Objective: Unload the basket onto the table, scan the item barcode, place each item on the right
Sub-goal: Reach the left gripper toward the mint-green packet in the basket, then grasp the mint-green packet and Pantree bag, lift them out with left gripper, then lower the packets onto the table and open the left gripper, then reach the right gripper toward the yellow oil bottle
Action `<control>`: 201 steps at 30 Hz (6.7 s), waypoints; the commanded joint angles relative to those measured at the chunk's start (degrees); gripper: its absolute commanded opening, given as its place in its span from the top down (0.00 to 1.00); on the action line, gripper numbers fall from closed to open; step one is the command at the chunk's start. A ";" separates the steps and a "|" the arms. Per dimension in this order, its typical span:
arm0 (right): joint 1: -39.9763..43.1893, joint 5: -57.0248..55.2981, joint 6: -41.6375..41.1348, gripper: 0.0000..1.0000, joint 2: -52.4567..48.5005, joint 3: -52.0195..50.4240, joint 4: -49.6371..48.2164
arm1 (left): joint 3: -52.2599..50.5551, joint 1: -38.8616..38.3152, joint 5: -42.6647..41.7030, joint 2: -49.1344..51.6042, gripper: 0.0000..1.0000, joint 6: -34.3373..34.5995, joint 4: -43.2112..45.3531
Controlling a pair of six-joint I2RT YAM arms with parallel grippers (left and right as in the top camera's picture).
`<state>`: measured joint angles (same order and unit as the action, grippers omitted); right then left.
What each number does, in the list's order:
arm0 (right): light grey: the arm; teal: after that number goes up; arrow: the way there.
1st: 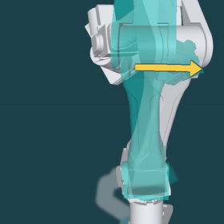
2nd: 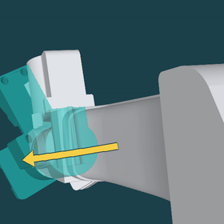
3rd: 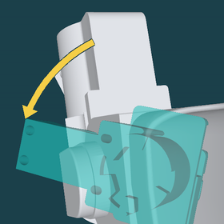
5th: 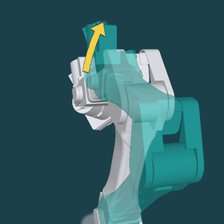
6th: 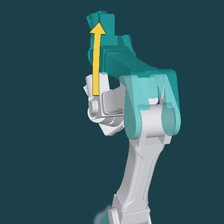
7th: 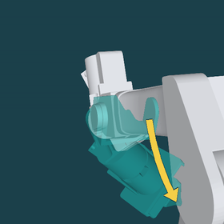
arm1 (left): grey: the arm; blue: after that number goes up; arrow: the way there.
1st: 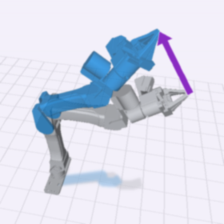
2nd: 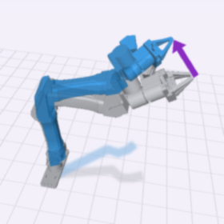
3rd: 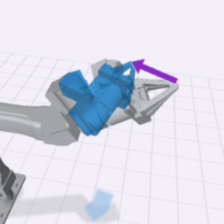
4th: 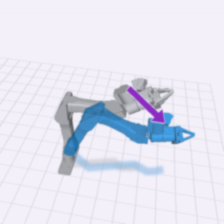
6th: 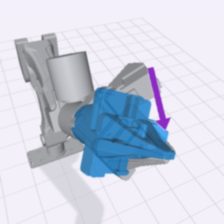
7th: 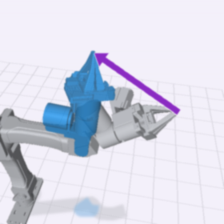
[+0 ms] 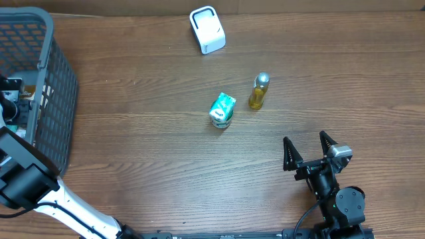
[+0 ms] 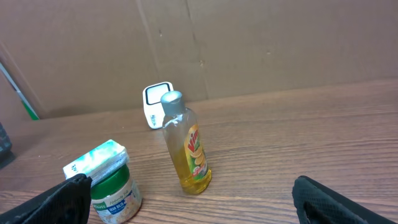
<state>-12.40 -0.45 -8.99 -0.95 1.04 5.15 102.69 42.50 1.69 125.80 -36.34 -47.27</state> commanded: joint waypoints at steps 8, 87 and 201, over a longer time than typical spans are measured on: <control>0.11 -0.48 -0.20 0.00 0.28 -0.57 -0.37 | 0.52 -0.33 0.33 1.86 0.01 0.33 -1.68; 0.11 -0.48 -0.20 0.00 0.28 -0.57 -0.37 | 30.45 -22.86 6.01 -36.79 0.95 38.16 -23.71; 0.11 -0.48 -0.20 0.00 0.28 -0.57 -0.37 | 8.02 -38.45 5.75 -16.02 0.00 52.63 -27.26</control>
<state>-12.40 -0.45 -8.99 -0.95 1.04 5.13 109.60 4.23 7.94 110.06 17.12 -74.72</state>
